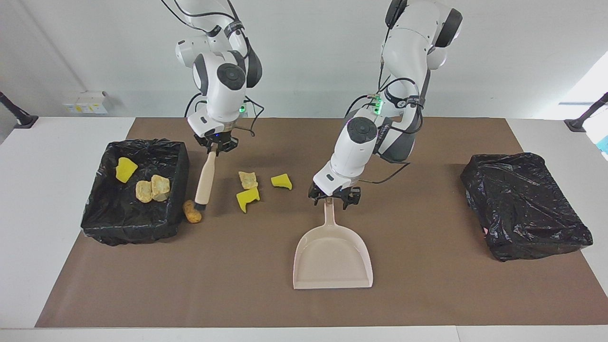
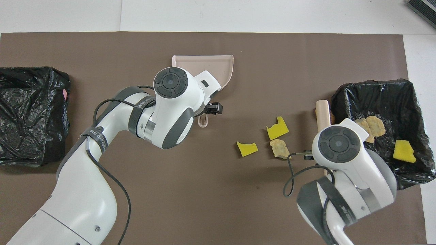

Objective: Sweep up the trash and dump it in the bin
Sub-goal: 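Grasp the dustpan handle with the left gripper while the right gripper grasps the brush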

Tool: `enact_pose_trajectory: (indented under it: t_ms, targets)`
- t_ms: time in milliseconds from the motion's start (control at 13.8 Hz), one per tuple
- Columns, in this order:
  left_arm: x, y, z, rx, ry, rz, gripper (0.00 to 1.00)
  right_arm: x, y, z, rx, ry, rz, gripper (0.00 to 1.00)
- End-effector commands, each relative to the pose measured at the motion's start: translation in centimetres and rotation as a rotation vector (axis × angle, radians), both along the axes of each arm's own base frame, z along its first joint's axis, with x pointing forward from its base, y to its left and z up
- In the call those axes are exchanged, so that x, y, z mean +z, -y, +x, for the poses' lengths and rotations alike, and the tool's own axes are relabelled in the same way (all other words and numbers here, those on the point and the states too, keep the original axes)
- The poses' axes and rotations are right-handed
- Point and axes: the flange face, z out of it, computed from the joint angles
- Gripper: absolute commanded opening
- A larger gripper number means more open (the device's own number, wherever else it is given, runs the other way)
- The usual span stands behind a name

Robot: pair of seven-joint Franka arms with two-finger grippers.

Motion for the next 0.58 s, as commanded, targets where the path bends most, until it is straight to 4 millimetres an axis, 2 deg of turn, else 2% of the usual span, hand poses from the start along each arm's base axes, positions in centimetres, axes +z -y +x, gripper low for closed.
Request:
enact_pose_trajectory:
  t_ms: [0, 72, 145, 289, 362, 434, 506]
  targets:
    - [0.3, -0.2, 0.0, -0.017, 0.016, 0.040, 0.80, -2.7, 0.6, 1.6, 0.095, 0.019, -0.072, 0.00]
    - [0.3, -0.2, -0.2, -0.018, 0.002, 0.047, 0.35, -2.8, 1.4, 2.1, 0.101, 0.030, -0.075, 0.00]
    - [0.4, -0.1, -0.3, -0.003, -0.016, 0.044, 0.00, -3.2, 1.7, 2.5, 0.109, 0.044, -0.065, 0.00]
    - [0.8, 0.0, -0.4, -0.012, -0.004, 0.056, 0.00, -3.6, 1.2, 3.1, 0.105, 0.059, -0.026, 0.00]
    - [1.6, -0.2, -0.3, -0.022, 0.008, 0.058, 0.00, -3.6, 0.3, 3.2, 0.083, 0.048, 0.016, 0.00]
    - [2.2, -0.7, -0.2, -0.049, 0.010, 0.066, 0.00, -3.3, -1.6, 3.3, 0.043, 0.030, 0.099, 0.00]
    - [4.0, -1.3, -0.3, -0.142, 0.026, 0.075, 0.00, -3.1, -4.0, 3.1, 0.027, 0.011, 0.155, 0.00]
